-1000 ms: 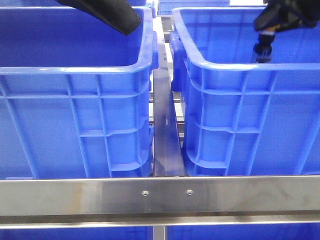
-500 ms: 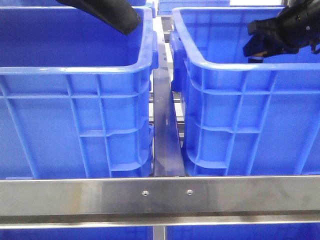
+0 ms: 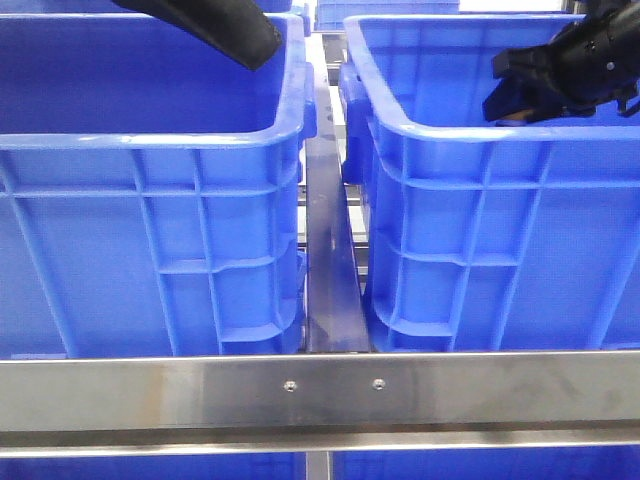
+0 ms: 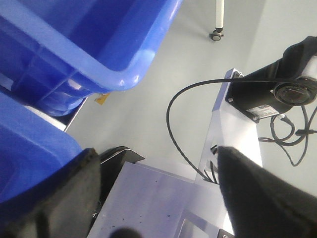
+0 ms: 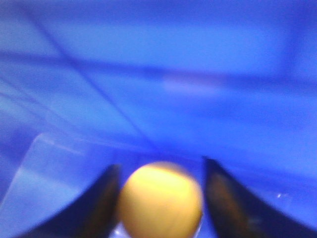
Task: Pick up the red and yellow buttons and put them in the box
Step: 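Lower the yellow button into the empty crate with the right gripper and release, then raise the right gripper and move the left gripper back over the button crate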
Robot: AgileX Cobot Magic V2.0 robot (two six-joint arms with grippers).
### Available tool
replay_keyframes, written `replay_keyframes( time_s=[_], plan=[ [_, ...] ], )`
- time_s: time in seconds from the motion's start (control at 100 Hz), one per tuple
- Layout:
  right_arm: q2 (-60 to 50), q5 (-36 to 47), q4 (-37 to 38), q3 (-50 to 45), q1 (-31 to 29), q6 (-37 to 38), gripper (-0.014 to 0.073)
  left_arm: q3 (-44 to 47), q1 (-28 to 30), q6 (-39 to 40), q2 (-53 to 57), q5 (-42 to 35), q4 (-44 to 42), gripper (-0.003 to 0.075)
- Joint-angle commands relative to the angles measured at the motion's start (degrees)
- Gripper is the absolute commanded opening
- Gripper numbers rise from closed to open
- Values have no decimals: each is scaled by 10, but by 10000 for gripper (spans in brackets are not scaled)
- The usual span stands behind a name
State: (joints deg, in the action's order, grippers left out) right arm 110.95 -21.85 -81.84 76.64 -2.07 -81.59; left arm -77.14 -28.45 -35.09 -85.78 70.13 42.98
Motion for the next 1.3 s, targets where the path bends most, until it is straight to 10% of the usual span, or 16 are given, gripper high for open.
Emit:
replay_keyframes(
  time_s=[0.0,0.52,0.83,1.29],
  plan=[
    [-26,-1,-12,16,0,-7,553,-17,-5,5,24,15,36,481],
    [-116,1,-13,-31,0,-6,528,-17,-5,5,24,16,36,481],
    [-256,-40,-13,-155,0,-6,-74,-17,-5,7,24,16,36,479],
    [-537,75,-29,-366,12,-5,-58,-17,-5,45,24,-34,13,449]
  ],
)
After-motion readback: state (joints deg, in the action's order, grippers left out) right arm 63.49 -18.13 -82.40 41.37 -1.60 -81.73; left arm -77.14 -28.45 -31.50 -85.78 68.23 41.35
